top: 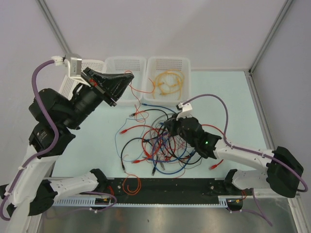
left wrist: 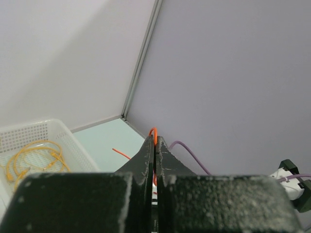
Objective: Untangle the cables
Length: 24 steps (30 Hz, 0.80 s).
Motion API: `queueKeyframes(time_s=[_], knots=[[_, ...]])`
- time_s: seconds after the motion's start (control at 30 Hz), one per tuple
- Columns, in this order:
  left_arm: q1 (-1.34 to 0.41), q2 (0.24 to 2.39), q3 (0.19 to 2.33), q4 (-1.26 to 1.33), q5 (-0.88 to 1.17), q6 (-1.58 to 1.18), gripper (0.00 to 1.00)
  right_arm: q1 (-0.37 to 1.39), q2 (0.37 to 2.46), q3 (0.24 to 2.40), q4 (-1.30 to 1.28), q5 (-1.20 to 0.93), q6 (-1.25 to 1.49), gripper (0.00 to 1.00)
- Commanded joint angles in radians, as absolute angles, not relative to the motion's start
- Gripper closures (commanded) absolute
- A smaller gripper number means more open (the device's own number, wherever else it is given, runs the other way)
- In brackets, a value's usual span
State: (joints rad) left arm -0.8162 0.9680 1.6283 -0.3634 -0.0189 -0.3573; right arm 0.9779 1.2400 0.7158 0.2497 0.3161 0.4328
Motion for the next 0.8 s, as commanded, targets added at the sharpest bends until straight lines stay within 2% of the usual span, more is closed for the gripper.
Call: queueKeyframes(time_s=[0.0,0.03,0.07,0.13,0.17,0.23,0.43,0.57,0.77], knots=[[-0.821,0.985,1.683,-0.353,-0.028,-0.328,1.00,0.953,1.111,0.652,0.262,0.309,0.459,1.00],[-0.819,0.991,1.690,-0.353,-0.028,-0.330,1.00,0.959,1.079,0.647,0.264,0.263,0.443,0.78],[-0.821,0.996,1.692,-0.350,-0.025,-0.331,1.00,0.971,1.068,0.646,0.271,0.244,0.434,0.60],[-0.819,1.002,1.694,-0.339,-0.021,-0.340,1.00,1.065,1.058,0.647,0.307,0.305,0.358,0.33],[-0.821,1.005,1.695,-0.336,-0.020,-0.344,1.00,1.101,1.069,0.646,0.327,0.354,0.327,0.29],[-0.819,1.014,1.701,-0.327,-0.012,-0.356,1.00,1.162,1.103,0.640,0.401,0.446,0.273,0.26],[-0.819,1.035,1.736,-0.334,0.018,-0.385,1.00,1.184,1.193,0.554,0.728,0.434,0.203,0.25],[-0.819,1.043,1.744,-0.336,0.046,-0.410,1.00,1.146,1.298,0.555,0.888,0.526,0.182,0.25],[-0.821,1.049,1.744,-0.348,0.074,-0.448,1.00,1.078,1.534,0.560,1.273,0.534,0.176,0.27]])
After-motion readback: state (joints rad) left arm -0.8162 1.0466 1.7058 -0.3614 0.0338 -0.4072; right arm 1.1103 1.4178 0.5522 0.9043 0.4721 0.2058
